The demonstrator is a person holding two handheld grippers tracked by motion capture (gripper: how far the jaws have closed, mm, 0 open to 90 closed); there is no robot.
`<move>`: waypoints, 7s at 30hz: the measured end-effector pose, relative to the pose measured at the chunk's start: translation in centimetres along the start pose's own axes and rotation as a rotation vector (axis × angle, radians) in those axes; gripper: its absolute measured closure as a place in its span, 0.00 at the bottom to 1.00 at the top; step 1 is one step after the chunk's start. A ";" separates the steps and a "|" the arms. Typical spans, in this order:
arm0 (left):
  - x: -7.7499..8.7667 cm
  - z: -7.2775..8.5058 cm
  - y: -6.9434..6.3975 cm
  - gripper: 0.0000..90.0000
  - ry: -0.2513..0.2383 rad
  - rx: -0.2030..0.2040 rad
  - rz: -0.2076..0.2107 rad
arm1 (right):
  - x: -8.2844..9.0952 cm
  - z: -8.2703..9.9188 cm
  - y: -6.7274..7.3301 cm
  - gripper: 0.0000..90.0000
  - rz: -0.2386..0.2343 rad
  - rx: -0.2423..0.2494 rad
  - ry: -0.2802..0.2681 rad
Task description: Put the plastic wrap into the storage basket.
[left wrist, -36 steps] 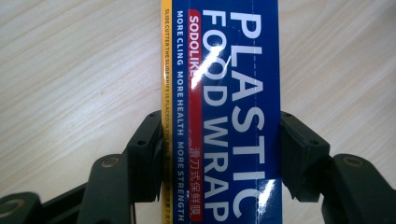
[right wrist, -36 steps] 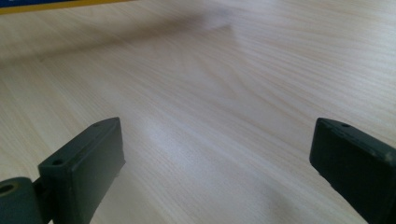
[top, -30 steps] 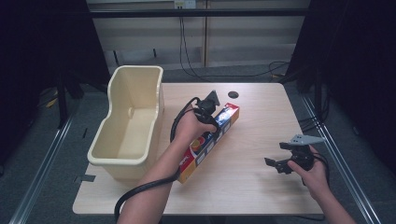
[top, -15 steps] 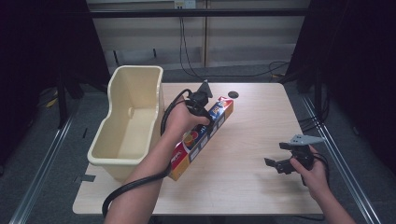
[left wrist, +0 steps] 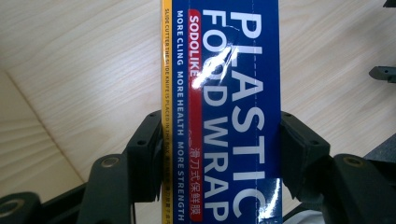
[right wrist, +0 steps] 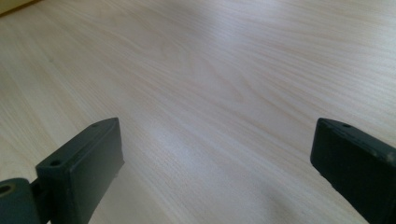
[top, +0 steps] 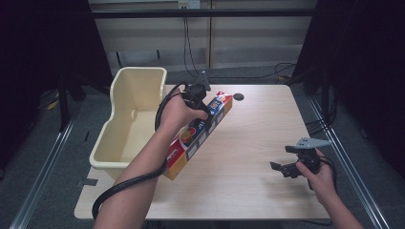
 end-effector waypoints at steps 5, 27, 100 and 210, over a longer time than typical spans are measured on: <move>0.9 0.1 0.1 0.46 0.003 0.010 0.001 | 0.0 0.0 0.0 0.02 0.002 0.001 0.001; 5.4 0.3 0.7 0.46 -0.018 0.070 -0.009 | -0.1 0.0 0.1 0.02 0.001 0.010 0.003; 14.6 3.8 4.8 0.46 -0.075 0.248 -0.056 | -0.2 -0.3 0.5 0.03 0.003 0.007 0.005; 10.5 10.4 12.1 0.45 -0.103 0.536 -0.107 | 0.0 -0.3 0.5 0.03 0.001 0.011 -0.003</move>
Point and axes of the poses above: each handheld gripper's, and its own axes: x roughly backward along the jaws, z roughly out of its underside, y roughly to its left, the point moved 2 cm from there along -x, roughly forward along the jaws, and after that the axes turned 8 degrees about z, right-handed, at the moved point
